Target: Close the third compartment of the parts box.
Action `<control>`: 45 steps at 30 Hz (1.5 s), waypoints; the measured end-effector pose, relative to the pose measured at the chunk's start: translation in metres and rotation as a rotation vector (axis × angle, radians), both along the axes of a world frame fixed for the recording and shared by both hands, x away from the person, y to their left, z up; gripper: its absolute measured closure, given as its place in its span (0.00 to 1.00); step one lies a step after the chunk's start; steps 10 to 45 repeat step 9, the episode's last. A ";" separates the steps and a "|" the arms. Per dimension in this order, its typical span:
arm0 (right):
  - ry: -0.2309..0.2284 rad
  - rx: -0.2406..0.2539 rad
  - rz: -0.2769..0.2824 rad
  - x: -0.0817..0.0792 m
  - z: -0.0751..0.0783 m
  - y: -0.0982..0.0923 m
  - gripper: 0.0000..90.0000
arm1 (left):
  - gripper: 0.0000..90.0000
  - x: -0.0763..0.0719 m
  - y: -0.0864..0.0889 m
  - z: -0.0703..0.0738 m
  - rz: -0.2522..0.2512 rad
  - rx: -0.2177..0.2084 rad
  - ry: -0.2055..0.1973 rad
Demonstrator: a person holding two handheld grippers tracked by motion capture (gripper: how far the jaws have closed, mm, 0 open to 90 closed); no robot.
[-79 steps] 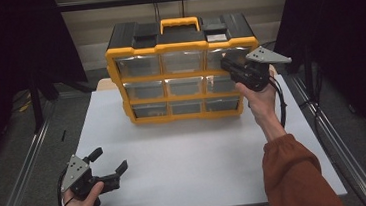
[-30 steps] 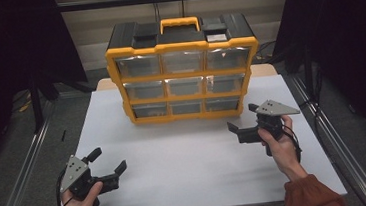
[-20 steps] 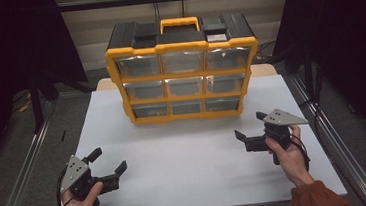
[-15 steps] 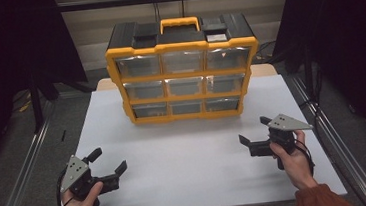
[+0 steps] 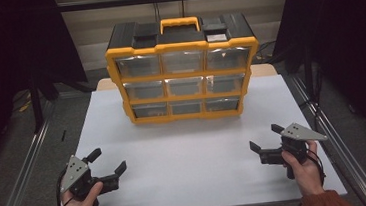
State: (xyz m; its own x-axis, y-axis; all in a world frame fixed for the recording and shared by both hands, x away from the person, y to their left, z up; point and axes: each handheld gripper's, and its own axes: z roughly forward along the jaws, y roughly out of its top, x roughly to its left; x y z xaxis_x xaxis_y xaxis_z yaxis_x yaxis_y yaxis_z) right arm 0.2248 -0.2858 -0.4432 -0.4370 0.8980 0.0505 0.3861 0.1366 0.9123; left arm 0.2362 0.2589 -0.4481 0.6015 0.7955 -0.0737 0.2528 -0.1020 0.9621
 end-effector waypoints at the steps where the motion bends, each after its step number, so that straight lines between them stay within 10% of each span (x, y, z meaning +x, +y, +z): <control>1: 0.001 -0.001 0.000 0.000 -0.001 0.000 0.01 | 0.04 0.000 0.000 0.000 0.001 -0.001 0.001; 45: 0.005 -0.020 0.008 0.005 -0.001 -0.001 0.01 | 0.04 0.001 -0.001 -0.001 0.001 0.021 0.011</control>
